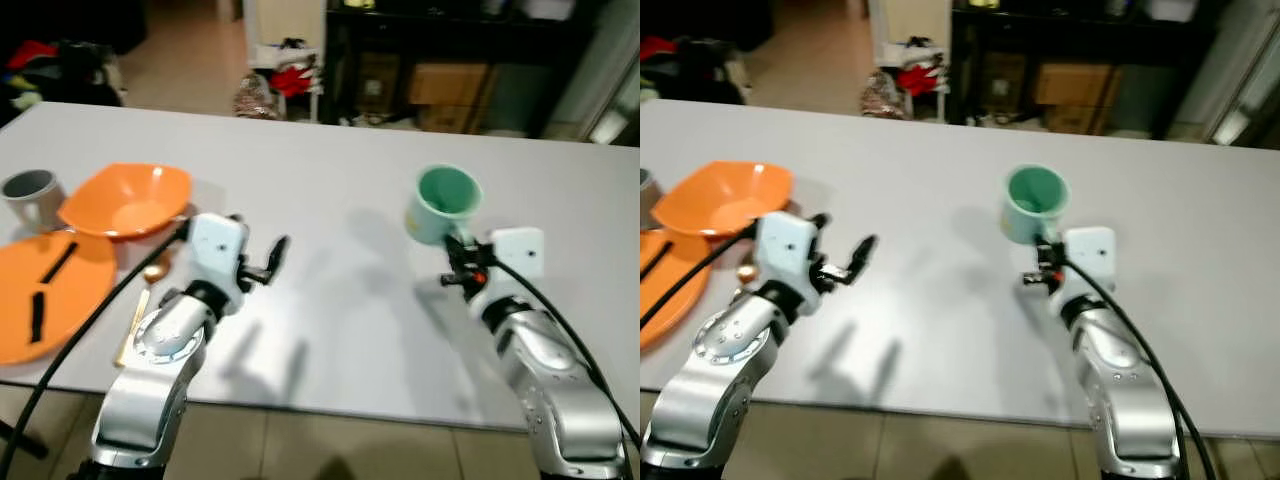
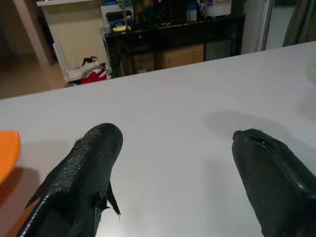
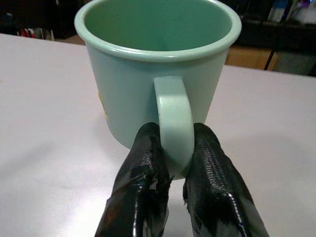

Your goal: Setting the table

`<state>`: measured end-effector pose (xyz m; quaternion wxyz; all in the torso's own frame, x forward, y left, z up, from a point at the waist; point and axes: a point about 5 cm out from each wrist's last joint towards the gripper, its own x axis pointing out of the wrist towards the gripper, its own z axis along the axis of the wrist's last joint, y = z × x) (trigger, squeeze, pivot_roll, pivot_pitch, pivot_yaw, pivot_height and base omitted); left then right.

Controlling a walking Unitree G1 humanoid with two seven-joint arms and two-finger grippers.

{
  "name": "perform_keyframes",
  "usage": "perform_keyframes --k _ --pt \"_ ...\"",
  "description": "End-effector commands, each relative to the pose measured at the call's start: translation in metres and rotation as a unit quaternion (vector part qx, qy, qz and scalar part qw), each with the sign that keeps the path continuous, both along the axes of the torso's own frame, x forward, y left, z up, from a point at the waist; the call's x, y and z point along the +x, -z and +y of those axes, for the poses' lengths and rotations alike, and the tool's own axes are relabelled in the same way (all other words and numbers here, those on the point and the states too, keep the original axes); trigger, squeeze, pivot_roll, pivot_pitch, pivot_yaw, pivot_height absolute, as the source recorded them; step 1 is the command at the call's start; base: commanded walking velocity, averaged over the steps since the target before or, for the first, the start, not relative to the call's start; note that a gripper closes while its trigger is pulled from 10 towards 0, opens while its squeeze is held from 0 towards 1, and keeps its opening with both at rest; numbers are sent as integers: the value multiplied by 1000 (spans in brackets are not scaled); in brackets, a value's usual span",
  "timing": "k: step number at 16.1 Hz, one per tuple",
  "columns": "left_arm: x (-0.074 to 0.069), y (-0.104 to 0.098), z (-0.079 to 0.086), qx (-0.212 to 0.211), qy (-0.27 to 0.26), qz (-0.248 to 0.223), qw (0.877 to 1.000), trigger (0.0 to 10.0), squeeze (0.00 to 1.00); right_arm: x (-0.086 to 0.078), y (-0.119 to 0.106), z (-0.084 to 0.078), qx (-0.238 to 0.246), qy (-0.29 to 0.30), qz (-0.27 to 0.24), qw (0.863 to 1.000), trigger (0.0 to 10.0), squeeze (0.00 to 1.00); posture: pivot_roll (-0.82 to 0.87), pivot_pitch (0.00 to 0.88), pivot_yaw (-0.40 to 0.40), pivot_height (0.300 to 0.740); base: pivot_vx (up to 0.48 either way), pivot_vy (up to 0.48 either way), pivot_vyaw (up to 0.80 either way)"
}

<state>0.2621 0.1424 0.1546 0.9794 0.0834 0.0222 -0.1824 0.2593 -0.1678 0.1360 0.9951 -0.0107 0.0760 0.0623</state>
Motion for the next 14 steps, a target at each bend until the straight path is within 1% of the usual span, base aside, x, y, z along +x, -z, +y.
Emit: perform_keyframes --k 1,3,4,5,6,8,9,11,14 --pt "-1 5 0 9 23 21 999 10000 0 2 5 4 10 -3 27 1000 10000 0 136 0 -3 740 0 0 0" --pt "-2 7 -3 16 39 26 999 10000 0 5 8 1 15 -1 41 999 10000 0 136 0 0 740 0 0 0" --pt "-3 6 -5 15 56 28 998 10000 0 11 8 2 17 -10 46 999 10000 0 133 0 6 740 0 0 0" --pt "-3 5 -9 15 83 30 996 10000 0 23 10 3 13 -20 59 998 10000 0 135 0 11 740 0 0 0" --pt "-3 4 -11 19 100 34 994 10000 0 31 11 4 3 -27 61 998 10000 0 138 0 11 740 0 0 0" --pt "-4 7 -15 35 136 49 989 10000 0 56 15 8 0 -49 62 997 10000 0 148 0 19 740 0 0 0" --pt "-4 7 -15 39 141 53 988 10000 0 62 16 10 4 -56 59 997 10000 0 153 0 22 740 0 0 0" --pt "-3 7 -15 47 156 60 985 10000 0 84 20 18 16 -84 53 995 10000 0 164 0 27 740 0 0 0" --pt "-5 5 -11 60 169 69 981 10000 0 106 23 30 -8 -109 59 992 10000 0 182 0 38 740 0 0 0"
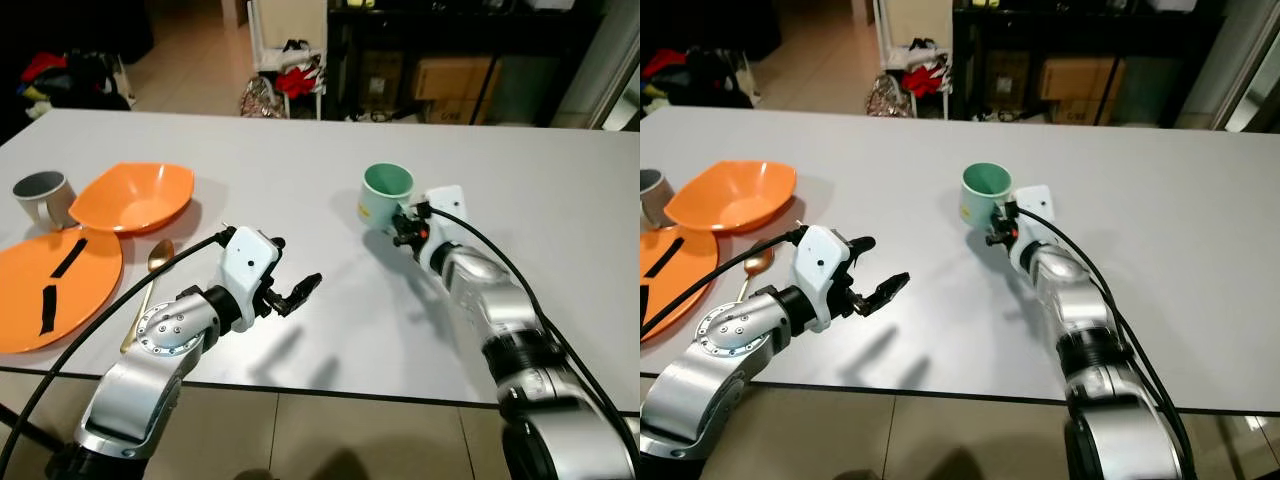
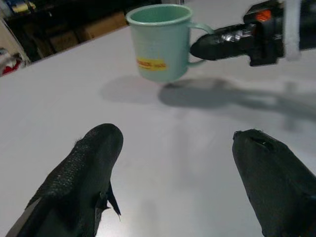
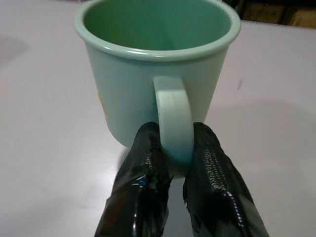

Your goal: Setting the table

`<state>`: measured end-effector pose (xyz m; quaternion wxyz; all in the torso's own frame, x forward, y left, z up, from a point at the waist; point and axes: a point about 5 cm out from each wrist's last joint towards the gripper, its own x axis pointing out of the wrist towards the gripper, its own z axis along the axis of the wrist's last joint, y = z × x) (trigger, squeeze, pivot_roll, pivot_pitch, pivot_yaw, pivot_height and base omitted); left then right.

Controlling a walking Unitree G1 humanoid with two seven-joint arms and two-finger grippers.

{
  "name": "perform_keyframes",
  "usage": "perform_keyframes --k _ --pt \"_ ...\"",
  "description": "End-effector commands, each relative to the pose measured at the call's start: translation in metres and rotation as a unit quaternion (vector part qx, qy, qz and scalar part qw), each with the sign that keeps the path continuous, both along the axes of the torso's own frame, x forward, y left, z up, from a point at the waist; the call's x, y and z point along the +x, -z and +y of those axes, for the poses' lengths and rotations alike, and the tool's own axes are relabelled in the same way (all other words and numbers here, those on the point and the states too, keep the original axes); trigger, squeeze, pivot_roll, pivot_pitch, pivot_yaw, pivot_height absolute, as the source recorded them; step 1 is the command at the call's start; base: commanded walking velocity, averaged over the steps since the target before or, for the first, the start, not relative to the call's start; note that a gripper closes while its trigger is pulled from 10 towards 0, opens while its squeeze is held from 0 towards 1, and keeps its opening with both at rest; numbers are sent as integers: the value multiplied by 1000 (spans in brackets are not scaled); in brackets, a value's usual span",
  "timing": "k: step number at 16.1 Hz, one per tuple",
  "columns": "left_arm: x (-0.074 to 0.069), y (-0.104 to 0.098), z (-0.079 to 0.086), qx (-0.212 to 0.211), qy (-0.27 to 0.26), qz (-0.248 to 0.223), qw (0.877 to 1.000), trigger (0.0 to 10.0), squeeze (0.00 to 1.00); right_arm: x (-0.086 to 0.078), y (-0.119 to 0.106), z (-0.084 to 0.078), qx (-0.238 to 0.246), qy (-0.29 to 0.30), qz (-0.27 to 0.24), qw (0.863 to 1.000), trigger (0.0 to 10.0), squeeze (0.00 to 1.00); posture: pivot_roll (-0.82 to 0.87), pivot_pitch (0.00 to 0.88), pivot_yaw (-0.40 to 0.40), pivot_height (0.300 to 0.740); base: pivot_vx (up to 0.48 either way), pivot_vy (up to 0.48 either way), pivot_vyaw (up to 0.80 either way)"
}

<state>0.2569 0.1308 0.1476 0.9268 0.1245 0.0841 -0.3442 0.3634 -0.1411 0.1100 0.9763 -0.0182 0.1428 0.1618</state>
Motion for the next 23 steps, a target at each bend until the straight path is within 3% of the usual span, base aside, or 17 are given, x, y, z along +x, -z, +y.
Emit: perform_keyframes --k 1,5,10,18,23 --pt "0 -2 1 9 7 1 1000 10000 0 4 -3 5 -5 -11 -11 1000 10000 0 182 0 38 740 0 0 0" --pt "-7 -2 6 18 6 10 1000 10000 0 12 1 16 1 -39 -15 999 10000 0 210 0 35 740 0 0 0" --pt "-11 -1 8 22 -1 20 1000 10000 0 11 8 21 -36 -49 -14 998 10000 0 224 0 18 740 0 0 0" --pt "-9 -2 8 24 4 21 999 10000 0 8 18 10 -65 -10 9 998 10000 0 205 0 31 740 0 0 0" --pt "-9 -1 8 24 5 22 999 10000 0 8 21 0 -53 26 19 998 10000 0 202 0 30 740 0 0 0"
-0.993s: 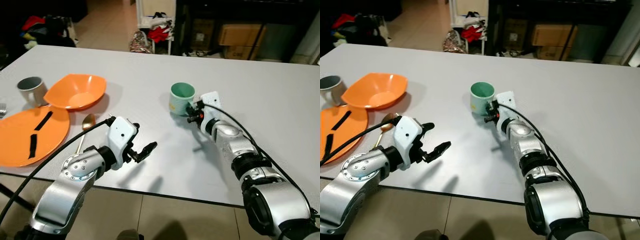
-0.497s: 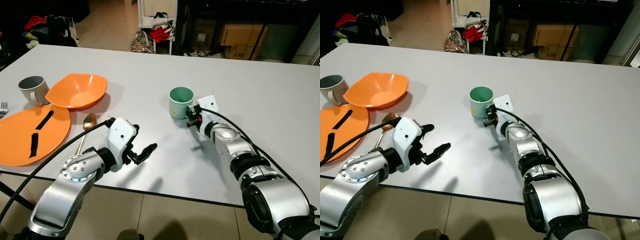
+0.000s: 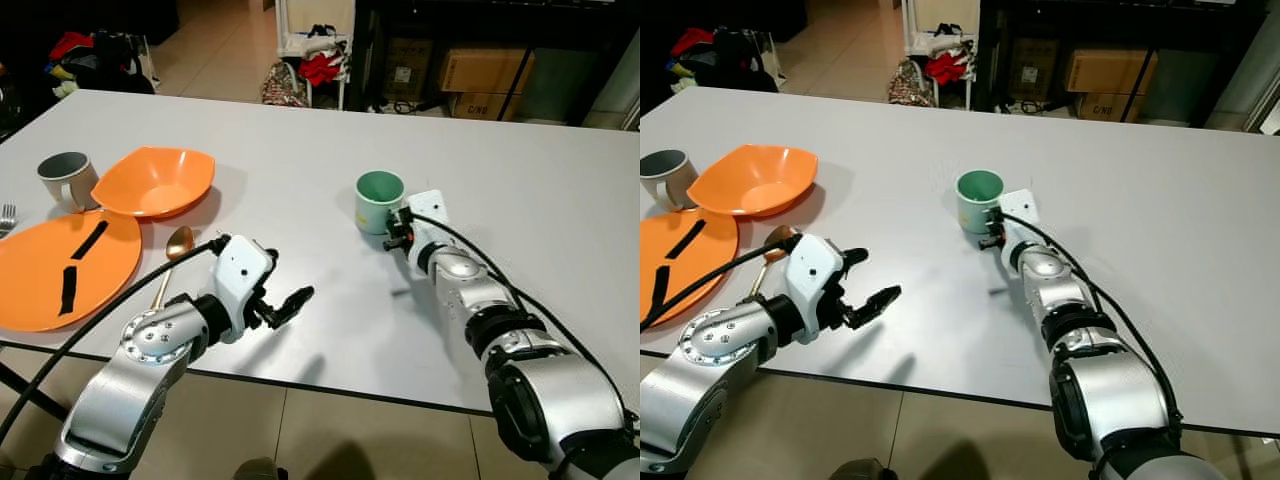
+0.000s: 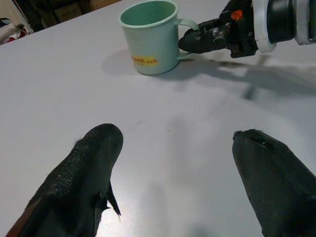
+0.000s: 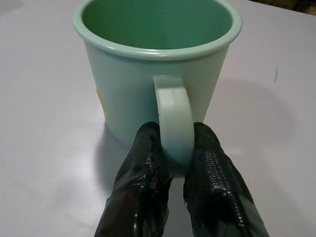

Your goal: Setting the table

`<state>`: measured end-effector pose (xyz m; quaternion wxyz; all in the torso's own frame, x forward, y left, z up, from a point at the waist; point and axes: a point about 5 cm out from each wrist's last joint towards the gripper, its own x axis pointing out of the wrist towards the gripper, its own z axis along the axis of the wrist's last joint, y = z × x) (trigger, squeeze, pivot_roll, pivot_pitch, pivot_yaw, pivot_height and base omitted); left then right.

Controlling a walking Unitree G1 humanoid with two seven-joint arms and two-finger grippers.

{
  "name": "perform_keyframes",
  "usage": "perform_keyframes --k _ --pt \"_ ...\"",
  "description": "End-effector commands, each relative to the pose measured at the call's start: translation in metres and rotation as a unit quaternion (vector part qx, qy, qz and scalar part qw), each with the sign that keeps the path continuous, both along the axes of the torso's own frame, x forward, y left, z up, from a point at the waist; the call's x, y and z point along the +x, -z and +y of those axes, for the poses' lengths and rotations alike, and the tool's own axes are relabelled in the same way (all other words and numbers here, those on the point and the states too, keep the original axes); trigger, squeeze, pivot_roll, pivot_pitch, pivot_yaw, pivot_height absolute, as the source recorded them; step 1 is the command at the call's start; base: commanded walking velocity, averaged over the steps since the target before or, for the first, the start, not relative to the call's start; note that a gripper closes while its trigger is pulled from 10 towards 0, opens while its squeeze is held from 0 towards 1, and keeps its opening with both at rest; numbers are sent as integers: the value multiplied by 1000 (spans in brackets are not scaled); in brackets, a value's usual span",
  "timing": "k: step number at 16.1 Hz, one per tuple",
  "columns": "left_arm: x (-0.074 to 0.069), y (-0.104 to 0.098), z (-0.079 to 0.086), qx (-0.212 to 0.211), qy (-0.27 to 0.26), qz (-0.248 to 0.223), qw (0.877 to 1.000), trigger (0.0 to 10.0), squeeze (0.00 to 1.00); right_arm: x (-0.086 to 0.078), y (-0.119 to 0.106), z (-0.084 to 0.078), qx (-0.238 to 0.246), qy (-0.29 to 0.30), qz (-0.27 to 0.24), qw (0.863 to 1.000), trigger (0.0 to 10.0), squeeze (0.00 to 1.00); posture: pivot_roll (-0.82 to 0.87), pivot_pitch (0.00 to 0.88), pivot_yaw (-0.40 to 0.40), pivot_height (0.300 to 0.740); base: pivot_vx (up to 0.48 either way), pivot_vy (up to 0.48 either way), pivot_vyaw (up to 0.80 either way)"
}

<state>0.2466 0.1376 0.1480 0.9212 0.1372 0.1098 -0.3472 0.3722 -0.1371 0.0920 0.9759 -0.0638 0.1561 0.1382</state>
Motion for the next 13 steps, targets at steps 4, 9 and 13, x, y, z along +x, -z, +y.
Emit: perform_keyframes --k 4,9,13 --pt "3 1 -1 1 6 4 1000 10000 0 -1 3 -7 22 10 14 1000 10000 1000 190 0 32 740 0 0 0" --pt "5 -4 4 -13 -2 -3 1000 10000 0 -19 0 -25 33 -26 -30 999 10000 1000 154 0 51 740 0 0 0" --pt "2 -7 9 -32 -22 -7 999 10000 0 -78 -19 -33 58 -37 -61 996 10000 1000 117 0 62 740 0 0 0"
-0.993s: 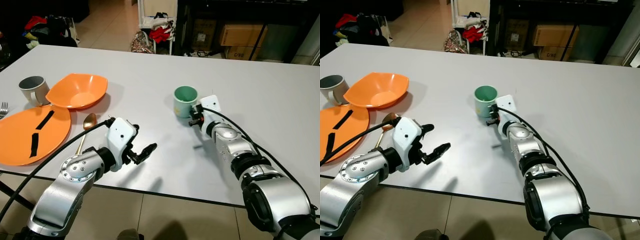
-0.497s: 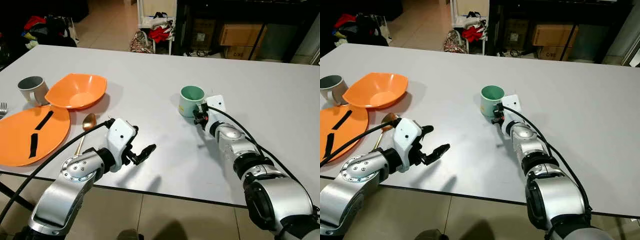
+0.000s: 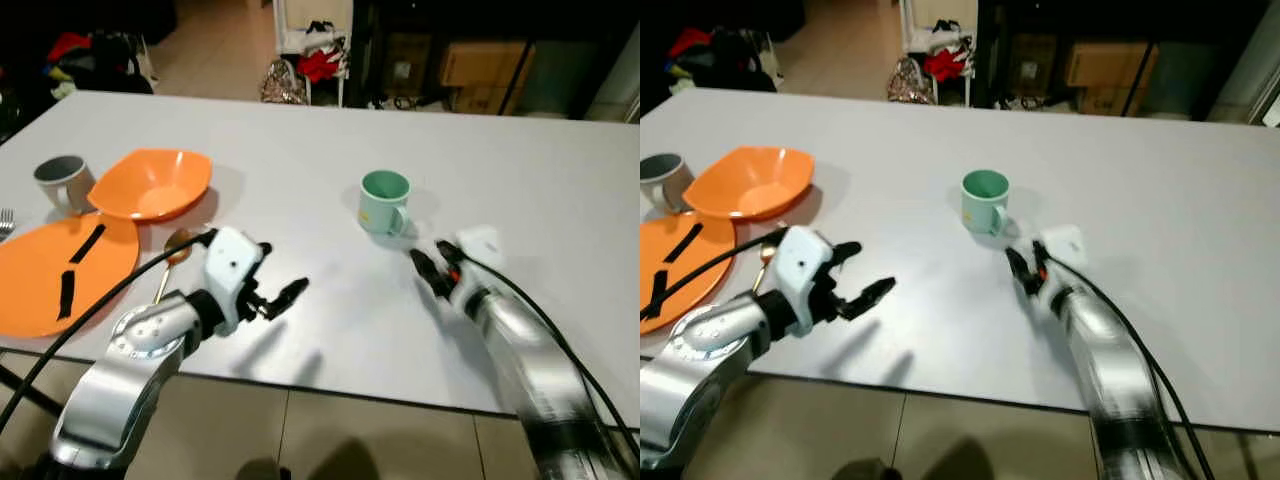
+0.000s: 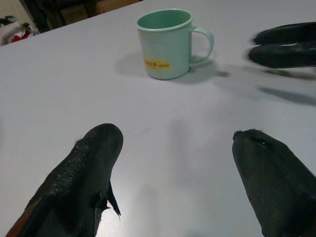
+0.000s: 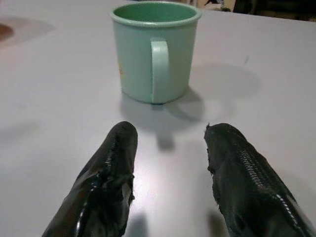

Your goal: Setting the table

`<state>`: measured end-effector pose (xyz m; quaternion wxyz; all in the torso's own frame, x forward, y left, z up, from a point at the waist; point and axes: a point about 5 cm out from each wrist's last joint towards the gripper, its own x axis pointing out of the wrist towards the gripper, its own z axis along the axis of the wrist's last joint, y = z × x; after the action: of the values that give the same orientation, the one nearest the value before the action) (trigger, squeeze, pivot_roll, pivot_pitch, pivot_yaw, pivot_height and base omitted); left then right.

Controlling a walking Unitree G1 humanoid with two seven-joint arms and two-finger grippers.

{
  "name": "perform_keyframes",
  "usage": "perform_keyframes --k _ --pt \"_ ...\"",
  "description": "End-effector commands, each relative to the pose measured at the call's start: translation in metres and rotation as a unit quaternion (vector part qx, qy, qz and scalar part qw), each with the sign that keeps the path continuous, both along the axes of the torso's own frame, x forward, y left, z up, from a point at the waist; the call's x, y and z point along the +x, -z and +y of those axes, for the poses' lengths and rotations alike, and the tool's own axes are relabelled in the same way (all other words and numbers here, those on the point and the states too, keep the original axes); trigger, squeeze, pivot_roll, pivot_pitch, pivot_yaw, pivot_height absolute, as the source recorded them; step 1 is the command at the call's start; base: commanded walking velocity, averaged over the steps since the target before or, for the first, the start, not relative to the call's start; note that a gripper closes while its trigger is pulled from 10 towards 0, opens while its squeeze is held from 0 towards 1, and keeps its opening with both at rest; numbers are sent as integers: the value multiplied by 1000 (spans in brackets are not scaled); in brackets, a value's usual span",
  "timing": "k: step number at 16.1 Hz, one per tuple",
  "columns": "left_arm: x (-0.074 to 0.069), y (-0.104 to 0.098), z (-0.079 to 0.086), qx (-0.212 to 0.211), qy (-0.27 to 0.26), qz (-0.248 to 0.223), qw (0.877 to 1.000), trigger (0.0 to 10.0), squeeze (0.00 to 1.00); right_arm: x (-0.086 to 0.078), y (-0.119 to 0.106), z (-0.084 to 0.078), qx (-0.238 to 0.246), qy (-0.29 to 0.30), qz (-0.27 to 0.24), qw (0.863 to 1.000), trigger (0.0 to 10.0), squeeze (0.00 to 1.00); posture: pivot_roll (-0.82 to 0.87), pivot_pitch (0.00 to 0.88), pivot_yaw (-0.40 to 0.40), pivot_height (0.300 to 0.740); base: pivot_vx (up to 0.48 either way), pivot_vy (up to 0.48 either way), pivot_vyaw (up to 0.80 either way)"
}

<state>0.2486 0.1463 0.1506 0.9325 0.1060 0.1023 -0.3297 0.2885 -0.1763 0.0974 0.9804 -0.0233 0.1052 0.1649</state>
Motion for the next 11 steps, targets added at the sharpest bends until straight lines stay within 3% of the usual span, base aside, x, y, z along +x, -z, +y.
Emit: perform_keyframes --k 1,4,6,11 --pt "-1 -4 1 -5 -8 -9 1000 10000 0 -2 -17 7 10 -16 -24 1000 10000 1000 114 0 61 740 0 0 0" --pt "3 -9 8 -23 -130 -43 990 10000 0 -40 -41 27 40 -12 -70 997 10000 1000 111 0 48 740 0 0 0" --pt "1 -10 8 -32 -146 -48 988 10000 0 -47 -45 32 66 14 -76 995 10000 1000 109 0 48 740 0 0 800" --pt "0 -12 5 -50 -172 -53 982 10000 0 -50 -57 34 59 18 -84 995 10000 1000 123 0 28 740 0 0 800"
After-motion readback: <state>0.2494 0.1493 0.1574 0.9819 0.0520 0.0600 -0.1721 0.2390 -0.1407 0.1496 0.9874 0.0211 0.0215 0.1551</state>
